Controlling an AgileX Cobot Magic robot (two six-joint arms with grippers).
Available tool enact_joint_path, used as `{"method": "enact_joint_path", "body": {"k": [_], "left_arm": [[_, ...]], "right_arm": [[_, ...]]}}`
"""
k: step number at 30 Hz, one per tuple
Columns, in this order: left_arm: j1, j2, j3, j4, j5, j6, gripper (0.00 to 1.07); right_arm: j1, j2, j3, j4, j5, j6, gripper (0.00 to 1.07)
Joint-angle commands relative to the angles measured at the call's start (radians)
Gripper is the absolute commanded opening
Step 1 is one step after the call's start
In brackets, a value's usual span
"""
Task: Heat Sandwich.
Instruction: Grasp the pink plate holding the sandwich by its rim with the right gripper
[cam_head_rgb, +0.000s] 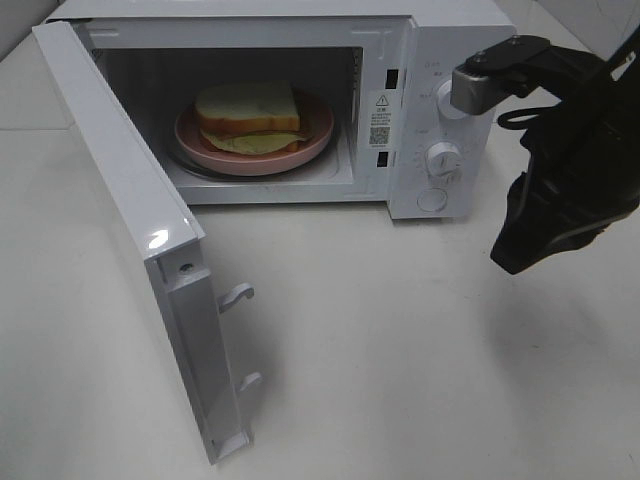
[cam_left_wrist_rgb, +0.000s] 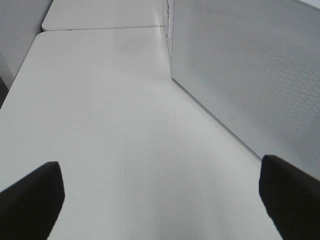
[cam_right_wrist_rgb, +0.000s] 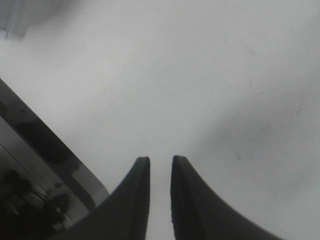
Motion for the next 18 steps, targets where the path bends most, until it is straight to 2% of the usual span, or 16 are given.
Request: {"method": "enact_joint_path", "body": {"k": [1, 3, 13, 16, 18], "left_arm": [[0.003, -0.028, 0.003, 0.001, -0.013, -0.003, 1.04], [0.003, -0.028, 0.003, 0.001, -0.013, -0.003, 1.04], [0.003, -0.028, 0.003, 0.001, -0.013, -0.003, 1.04], [0.003, -0.028, 0.003, 0.001, -0.013, -0.003, 1.04], [0.003, -0.028, 0.003, 0.001, -0.013, -0.003, 1.04]], "right_arm": [[-0.002, -0.009, -0.008, -0.041, 0.030, -0.206, 0.20], [-0.002, -0.009, -0.008, -0.046, 0.028, -0.344, 0.21], [-0.002, -0.009, -0.008, -0.052, 0.021, -0.716, 0.23], [-0.002, -0.009, -0.008, -0.074, 0.021, -0.752, 0.24], [-0.002, -0.009, -0.008, -0.109, 0.017, -0.745, 0.29]]}}
